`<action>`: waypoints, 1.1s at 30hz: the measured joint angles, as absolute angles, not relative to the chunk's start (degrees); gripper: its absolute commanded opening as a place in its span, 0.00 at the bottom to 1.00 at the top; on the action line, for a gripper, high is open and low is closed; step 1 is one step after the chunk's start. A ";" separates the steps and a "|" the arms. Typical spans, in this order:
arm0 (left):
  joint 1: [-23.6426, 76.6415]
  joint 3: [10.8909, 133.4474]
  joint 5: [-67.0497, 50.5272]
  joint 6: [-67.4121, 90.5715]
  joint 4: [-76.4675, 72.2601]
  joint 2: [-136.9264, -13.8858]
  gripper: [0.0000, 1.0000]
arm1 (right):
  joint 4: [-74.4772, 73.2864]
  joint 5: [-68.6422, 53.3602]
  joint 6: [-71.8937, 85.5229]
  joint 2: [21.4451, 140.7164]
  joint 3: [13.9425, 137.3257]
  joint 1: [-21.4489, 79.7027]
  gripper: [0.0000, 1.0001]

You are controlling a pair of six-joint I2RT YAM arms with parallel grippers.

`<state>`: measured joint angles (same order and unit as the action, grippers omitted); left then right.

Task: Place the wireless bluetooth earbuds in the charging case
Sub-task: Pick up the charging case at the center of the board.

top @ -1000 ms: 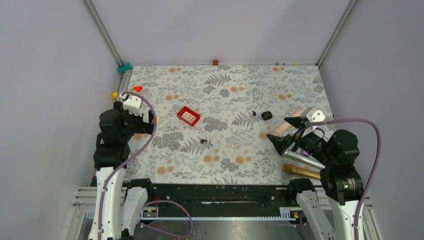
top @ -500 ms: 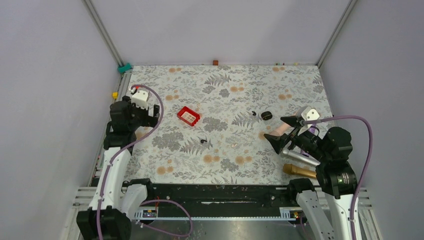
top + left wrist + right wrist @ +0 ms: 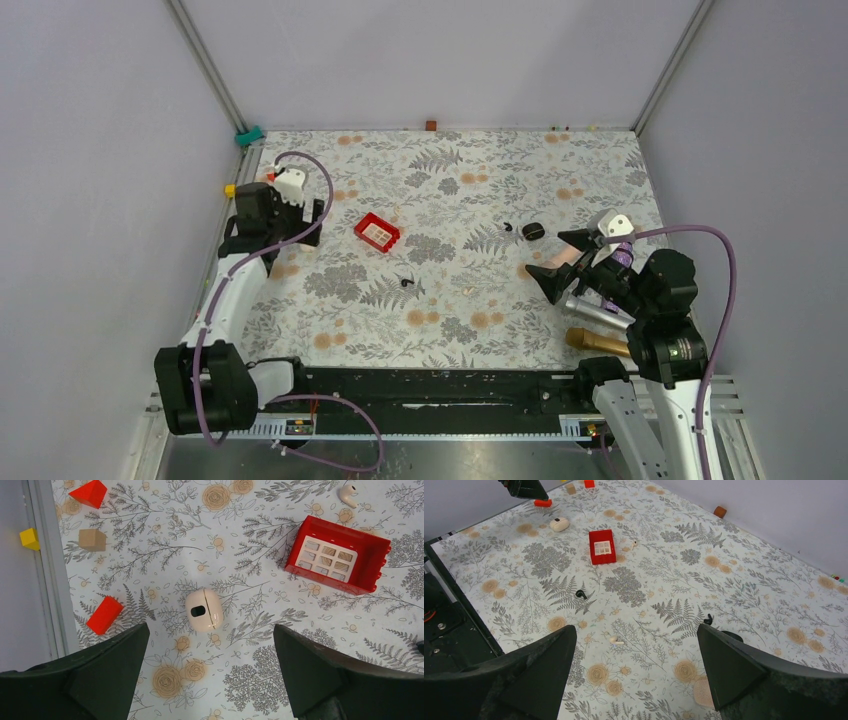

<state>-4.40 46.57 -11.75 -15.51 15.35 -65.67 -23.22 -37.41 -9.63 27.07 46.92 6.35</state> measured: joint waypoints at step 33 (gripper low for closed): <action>0.36 58.83 -1.02 -17.52 25.89 -89.30 0.99 | -21.41 -37.17 -9.67 26.35 44.27 6.35 0.99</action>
